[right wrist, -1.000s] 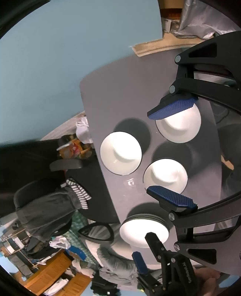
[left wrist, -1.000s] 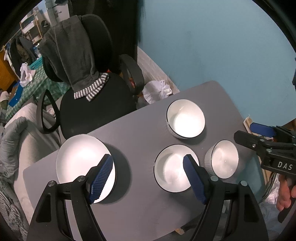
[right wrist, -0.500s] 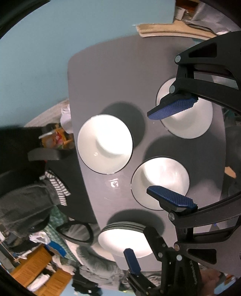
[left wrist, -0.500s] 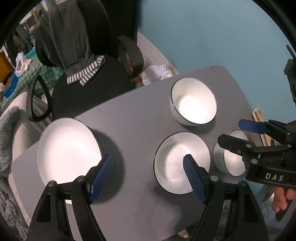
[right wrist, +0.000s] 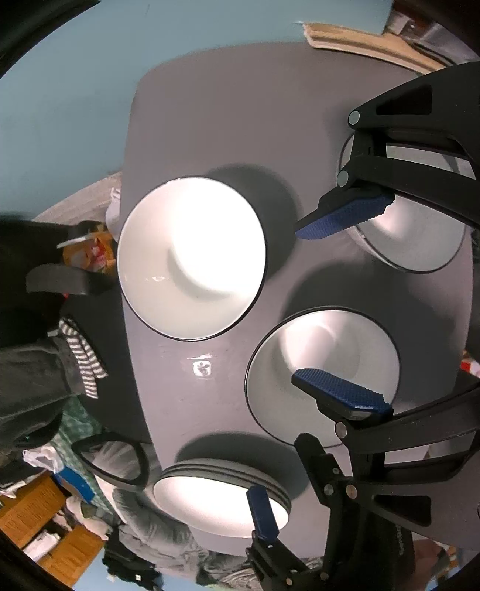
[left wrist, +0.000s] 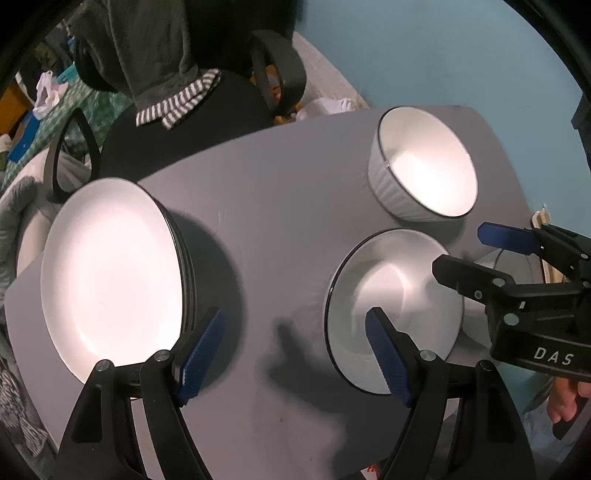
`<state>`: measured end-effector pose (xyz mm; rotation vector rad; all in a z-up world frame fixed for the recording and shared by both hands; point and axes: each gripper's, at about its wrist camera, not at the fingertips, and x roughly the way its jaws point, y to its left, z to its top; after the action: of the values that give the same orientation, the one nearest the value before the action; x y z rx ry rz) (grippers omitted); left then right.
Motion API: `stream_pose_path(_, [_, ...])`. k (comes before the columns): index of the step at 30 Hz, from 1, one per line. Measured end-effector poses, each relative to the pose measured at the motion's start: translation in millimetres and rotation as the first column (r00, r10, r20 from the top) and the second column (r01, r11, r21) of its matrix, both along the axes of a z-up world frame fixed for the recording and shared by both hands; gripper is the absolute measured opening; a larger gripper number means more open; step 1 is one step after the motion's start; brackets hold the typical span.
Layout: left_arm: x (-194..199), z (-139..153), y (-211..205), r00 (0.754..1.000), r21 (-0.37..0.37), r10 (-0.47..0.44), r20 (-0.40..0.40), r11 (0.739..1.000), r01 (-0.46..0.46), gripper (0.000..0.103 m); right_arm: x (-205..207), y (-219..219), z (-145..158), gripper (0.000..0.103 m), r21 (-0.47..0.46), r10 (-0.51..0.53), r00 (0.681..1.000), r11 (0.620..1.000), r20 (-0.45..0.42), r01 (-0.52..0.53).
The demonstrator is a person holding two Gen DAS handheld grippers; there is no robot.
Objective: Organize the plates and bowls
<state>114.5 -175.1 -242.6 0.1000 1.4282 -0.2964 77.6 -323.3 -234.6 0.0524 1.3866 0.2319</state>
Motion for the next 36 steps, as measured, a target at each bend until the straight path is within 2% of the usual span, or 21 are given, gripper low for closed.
stream_pose_path(6, [4, -8, -3, 0.999, -0.016, 0.02, -0.032, 1.0, -0.021, 0.08, 2, 1, -12, 0.071, 0.031, 0.012, 0.999, 0.999, -0.035, -0.011])
stream_pose_path(8, [4, -12, -6, 0.999, -0.016, 0.022, -0.043, 1.0, -0.022, 0.08, 2, 1, -16, 0.066, 0.033, 0.012, 0.999, 0.999, -0.052, -0.01])
stream_pose_path(16, [4, -27, -11, 0.995, -0.03, 0.033, -0.093, 0.999, -0.036, 0.079, 4, 0, -31, 0.054, 0.053, 0.014, 0.995, 0.999, -0.101, -0.009])
stream_pose_path(19, [4, -31, -10, 0.991, -0.042, 0.058, -0.118, 0.997, -0.063, 0.07, 4, 0, -38, 0.047, 0.056, 0.023, 0.992, 0.998, -0.127, -0.016])
stream_pose_path(23, [6, -38, -6, 0.981, -0.05, 0.103, -0.162, 0.992, -0.113, 0.049, 2, 5, -37, 0.046, 0.029, 0.05, 0.992, 0.998, -0.115, -0.047])
stream_pose_path(27, [5, -42, -7, 0.977, -0.043, 0.11, -0.185, 0.992, -0.12, 0.034, 2, 7, -39, 0.039, 0.033, 0.072, 0.989, 0.997, -0.132, -0.068])
stream_pose_path(28, [4, -43, -8, 0.976, -0.041, 0.108, -0.189, 0.992, -0.117, 0.032, 2, 7, -40, 0.038, 0.032, 0.076, 0.988, 0.997, -0.134, -0.072])
stream_pose_path(33, [0, -46, -10, 0.973, -0.043, 0.105, -0.208, 0.992, -0.116, 0.02, -2, 9, -47, 0.021, 0.03, 0.102, 0.983, 0.995, -0.154, -0.099])
stream_pose_path(36, [-1, -46, -9, 0.97, -0.059, 0.113, -0.215, 0.99, -0.128, 0.015, -4, 8, -48, 0.02, 0.016, 0.111, 0.982, 0.994, -0.15, -0.11])
